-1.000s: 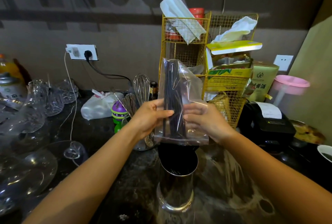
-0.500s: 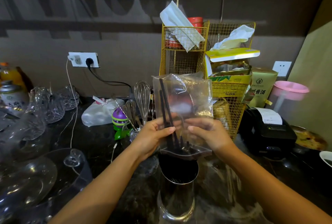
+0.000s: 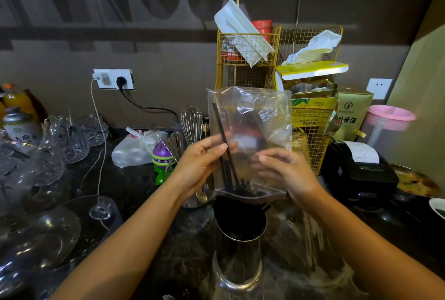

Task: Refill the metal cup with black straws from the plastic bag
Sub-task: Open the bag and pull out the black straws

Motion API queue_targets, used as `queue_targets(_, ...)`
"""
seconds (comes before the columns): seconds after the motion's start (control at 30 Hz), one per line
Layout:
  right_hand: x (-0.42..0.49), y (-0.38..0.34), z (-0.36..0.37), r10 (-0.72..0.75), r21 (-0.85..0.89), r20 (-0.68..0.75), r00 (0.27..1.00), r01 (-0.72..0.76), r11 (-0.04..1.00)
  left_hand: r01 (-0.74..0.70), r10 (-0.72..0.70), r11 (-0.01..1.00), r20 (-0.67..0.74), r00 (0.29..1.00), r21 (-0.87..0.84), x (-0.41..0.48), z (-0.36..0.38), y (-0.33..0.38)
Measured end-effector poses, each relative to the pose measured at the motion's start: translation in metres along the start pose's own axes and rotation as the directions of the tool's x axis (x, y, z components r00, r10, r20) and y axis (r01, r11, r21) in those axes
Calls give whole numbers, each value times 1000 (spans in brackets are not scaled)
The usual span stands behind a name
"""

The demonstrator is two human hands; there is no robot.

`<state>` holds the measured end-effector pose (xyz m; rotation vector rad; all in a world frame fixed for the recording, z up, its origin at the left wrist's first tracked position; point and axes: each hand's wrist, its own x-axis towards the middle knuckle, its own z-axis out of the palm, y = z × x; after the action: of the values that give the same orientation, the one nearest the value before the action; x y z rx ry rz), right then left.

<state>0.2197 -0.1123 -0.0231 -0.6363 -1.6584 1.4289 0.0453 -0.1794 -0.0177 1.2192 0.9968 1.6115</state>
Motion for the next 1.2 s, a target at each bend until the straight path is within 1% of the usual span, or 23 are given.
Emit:
queue_targets(0.17,-2,-6,1,-20,15,-1,1000,20,1000,-52,60,994,-73,996,97,11,3,14)
queue_targets(0.27,-3,-8,0,-17,1,-9,1000,17,1000,-33,50,983,-86,995,181,13,4,16)
queue_targets(0.37,-6,-6,-1,24,-30,-7,1000,-24,999,36,-17,967,-76,997,251,8,6,12)
queue_targets(0.5,-10,1,-3,99,-89,-12,995,-99,991,143,-128,919,-66,990,368,4,7,6)
queue_targets(0.57,-11,2,-3,123,-100,-12,992,-123,987,177,-175,896,-42,984,408,3,6,6)
queue_targets(0.63,-12,1,-2,134,-100,-16,991,-135,986,186,-192,879,-33,981,438,3,6,8)
queue_targets(0.73,-12,-3,-3,134,-58,-26,991,-135,989,149,-141,880,-53,989,450,4,4,13)
queue_targets(0.87,-11,-12,-3,83,-27,-33,996,-84,996,94,-65,915,-85,994,391,7,2,23)
queue_targets(1.03,-8,-25,-1,34,38,-25,999,-33,999,5,29,916,-77,997,402,7,3,43)
queue_targets(1.13,-6,-34,0,11,83,-13,1000,-10,997,-15,44,912,-62,997,410,5,4,50)
queue_targets(1.2,-4,-42,2,-6,116,-8,1000,7,993,0,32,907,-68,997,422,2,3,51)
